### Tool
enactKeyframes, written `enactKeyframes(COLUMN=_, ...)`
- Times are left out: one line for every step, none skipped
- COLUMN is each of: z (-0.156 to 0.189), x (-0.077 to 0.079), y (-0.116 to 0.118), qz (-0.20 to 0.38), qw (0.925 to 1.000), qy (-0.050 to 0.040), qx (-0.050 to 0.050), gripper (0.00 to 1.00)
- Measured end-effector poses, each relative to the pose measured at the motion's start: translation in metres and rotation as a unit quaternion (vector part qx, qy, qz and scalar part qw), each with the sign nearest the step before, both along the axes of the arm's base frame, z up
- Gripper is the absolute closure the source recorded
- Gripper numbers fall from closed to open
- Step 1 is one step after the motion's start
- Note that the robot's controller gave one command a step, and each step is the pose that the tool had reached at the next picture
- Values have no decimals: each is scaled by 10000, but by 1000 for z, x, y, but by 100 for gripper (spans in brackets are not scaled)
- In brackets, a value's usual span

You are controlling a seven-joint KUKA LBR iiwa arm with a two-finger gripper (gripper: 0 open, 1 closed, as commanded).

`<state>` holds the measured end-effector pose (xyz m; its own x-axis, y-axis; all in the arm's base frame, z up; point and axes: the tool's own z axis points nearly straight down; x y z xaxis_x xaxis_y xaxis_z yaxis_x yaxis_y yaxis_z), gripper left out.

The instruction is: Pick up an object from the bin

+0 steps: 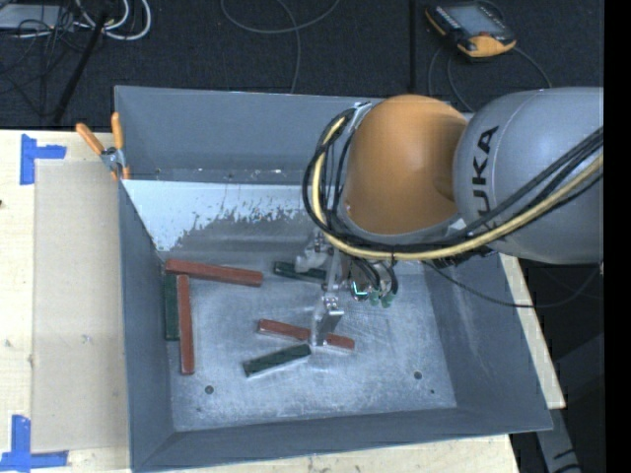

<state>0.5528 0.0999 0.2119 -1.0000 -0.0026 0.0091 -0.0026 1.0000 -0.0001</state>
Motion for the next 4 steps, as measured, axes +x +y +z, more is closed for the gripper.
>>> enactKeyframes(z=5, x=2, y=-1, qz=-13, qw=10000, qy=-39, qx=4, gripper=0)
enactKeyframes(z=-51, x=-6, y=-7, qz=142, qw=9999, qy=-69, qx=6, gripper=0)
enactKeyframes(z=-97, x=-24, y=7, qz=1103, qw=9939, qy=-36, qx=5, gripper=0)
enactKeyframes(z=-131, x=2, y=7, qz=1895, qw=9817, qy=-160, qx=40, gripper=100)
